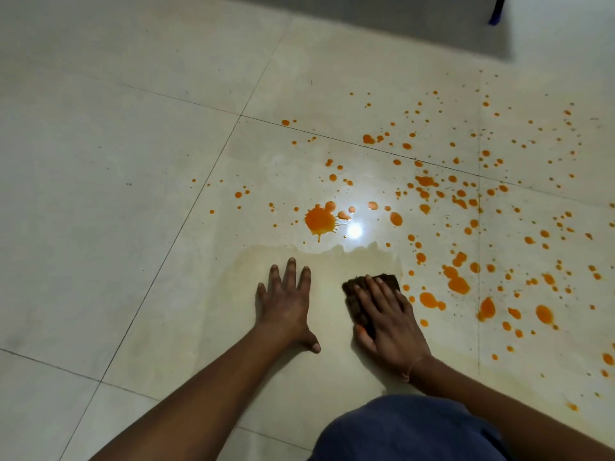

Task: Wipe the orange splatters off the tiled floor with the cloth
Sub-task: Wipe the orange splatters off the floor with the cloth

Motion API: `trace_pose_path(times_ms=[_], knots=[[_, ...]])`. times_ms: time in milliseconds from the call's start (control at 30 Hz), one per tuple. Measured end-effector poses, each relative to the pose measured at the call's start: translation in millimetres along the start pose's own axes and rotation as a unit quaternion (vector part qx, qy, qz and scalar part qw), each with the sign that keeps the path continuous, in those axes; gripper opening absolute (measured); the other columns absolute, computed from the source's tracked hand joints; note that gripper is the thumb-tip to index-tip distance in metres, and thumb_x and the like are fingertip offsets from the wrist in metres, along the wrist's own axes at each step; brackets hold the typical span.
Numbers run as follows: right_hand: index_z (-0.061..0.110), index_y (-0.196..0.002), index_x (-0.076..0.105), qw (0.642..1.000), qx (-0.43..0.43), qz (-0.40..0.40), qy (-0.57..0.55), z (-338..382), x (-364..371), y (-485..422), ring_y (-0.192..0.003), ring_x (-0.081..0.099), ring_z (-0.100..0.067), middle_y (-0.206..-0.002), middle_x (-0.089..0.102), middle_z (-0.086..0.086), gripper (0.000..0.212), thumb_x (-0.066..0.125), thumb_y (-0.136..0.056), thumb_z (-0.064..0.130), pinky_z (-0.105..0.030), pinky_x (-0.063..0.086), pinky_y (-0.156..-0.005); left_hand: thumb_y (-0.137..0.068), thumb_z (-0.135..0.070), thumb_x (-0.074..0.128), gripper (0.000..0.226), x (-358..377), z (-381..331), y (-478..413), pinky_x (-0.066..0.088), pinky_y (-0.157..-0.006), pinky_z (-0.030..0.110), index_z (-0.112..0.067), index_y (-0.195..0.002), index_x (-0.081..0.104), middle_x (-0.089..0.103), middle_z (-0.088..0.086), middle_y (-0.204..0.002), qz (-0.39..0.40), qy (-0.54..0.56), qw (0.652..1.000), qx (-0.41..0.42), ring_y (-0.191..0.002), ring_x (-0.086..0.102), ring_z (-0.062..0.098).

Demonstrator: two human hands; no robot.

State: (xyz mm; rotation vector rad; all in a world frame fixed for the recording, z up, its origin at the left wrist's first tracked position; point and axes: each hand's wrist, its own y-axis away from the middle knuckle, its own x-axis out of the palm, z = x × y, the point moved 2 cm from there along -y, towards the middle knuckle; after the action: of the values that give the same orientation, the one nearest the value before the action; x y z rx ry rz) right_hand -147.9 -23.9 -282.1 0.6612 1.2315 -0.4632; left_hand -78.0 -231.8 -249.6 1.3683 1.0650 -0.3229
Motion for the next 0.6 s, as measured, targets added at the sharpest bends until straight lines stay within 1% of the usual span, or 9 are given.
trace_pose_path(times_ms=[67, 167, 200, 333, 367, 400, 500, 533, 600], knots=[[0.026, -0.155, 0.016, 1.0, 0.012, -0.009, -0.001, -9, -4, -27, -0.149, 0.006, -0.02, -0.162, 0.012, -0.004, 0.072, 0.031, -0.09, 0.054, -0.048, 0.016, -0.116, -0.057, -0.058, 0.085, 0.145, -1, 0, 0, 0.002, -0.117, 0.059, -0.023, -0.151, -0.021, -0.033, 0.007, -0.156, -0.001, -0.002, 1.0, 0.0, -0.143, -0.026, 0.039], [0.024, -0.155, 0.015, 0.992, 0.12, -0.033, -0.01, -11, -16, -86, -0.149, 0.005, -0.021, -0.162, 0.013, -0.004, 0.075, 0.023, -0.087, 0.056, -0.046, 0.011, -0.118, -0.056, -0.058, 0.085, 0.146, -1, -3, -3, 0.003, -0.116, 0.059, -0.023, -0.151, -0.019, -0.032, 0.008, -0.156, -0.001, -0.008, 1.0, -0.006, -0.143, -0.025, 0.04], [0.024, -0.155, 0.013, 0.991, 0.125, -0.038, -0.013, -7, -15, -86, -0.149, 0.003, -0.021, -0.163, 0.011, -0.004, 0.075, 0.023, -0.087, 0.055, -0.045, 0.009, -0.119, -0.055, -0.058, 0.086, 0.146, -1, -3, -2, 0.004, -0.116, 0.059, -0.023, -0.151, -0.019, -0.032, 0.008, -0.157, -0.001, -0.008, 1.0, -0.006, -0.144, -0.025, 0.04], [0.026, -0.155, 0.014, 1.0, -0.007, -0.003, -0.003, 2, -6, -23, -0.15, 0.001, -0.018, -0.163, 0.008, -0.002, 0.074, 0.03, -0.089, 0.054, -0.046, 0.012, -0.117, -0.055, -0.059, 0.085, 0.146, 1, 0, -2, 0.004, -0.117, 0.059, -0.023, -0.151, -0.02, -0.033, 0.007, -0.156, -0.006, -0.008, 1.0, -0.001, -0.144, -0.025, 0.039], [0.026, -0.155, 0.016, 1.0, -0.009, -0.004, -0.004, -7, -7, -27, -0.149, 0.003, -0.018, -0.163, 0.009, -0.002, 0.074, 0.03, -0.089, 0.055, -0.047, 0.014, -0.116, -0.056, -0.06, 0.084, 0.146, 1, 1, -1, 0.004, -0.117, 0.058, -0.024, -0.151, -0.02, -0.033, 0.007, -0.156, -0.006, -0.009, 1.0, -0.001, -0.144, -0.025, 0.038], [0.026, -0.155, 0.017, 1.0, 0.02, -0.011, -0.005, -15, -11, -42, -0.149, 0.005, -0.019, -0.163, 0.011, -0.003, 0.074, 0.028, -0.088, 0.056, -0.048, 0.015, -0.116, -0.057, -0.059, 0.084, 0.145, 1, 0, -1, 0.004, -0.117, 0.058, -0.024, -0.151, -0.02, -0.034, 0.007, -0.156, -0.004, -0.012, 1.0, 0.001, -0.144, -0.025, 0.038], [0.023, -0.155, 0.015, 0.986, 0.161, -0.036, -0.024, -24, -27, -98, -0.149, 0.006, -0.023, -0.162, 0.013, -0.006, 0.075, 0.025, -0.087, 0.054, -0.047, 0.011, -0.117, -0.058, -0.059, 0.084, 0.144, 1, 0, -2, 0.004, -0.116, 0.059, -0.023, -0.151, -0.02, -0.033, 0.007, -0.156, 0.001, -0.014, 1.0, -0.002, -0.143, -0.026, 0.039], [0.023, -0.155, 0.014, 0.985, 0.17, -0.037, -0.026, -19, -26, -99, -0.149, 0.004, -0.024, -0.162, 0.012, -0.007, 0.074, 0.025, -0.088, 0.053, -0.047, 0.009, -0.117, -0.058, -0.059, 0.084, 0.144, 0, -1, -3, 0.004, -0.116, 0.059, -0.023, -0.151, -0.02, -0.033, 0.007, -0.156, 0.005, -0.017, 1.0, -0.002, -0.144, -0.025, 0.039], [0.024, -0.155, 0.009, 0.995, 0.09, -0.033, -0.024, 0, -17, -71, -0.149, 0.0, -0.022, -0.163, 0.007, -0.005, 0.073, 0.024, -0.09, 0.053, -0.047, 0.007, -0.119, -0.058, -0.057, 0.084, 0.143, -4, -1, -2, 0.007, -0.116, 0.058, -0.023, -0.151, -0.018, -0.03, 0.008, -0.157, 0.017, -0.027, 0.999, 0.002, -0.145, -0.022, 0.039]])
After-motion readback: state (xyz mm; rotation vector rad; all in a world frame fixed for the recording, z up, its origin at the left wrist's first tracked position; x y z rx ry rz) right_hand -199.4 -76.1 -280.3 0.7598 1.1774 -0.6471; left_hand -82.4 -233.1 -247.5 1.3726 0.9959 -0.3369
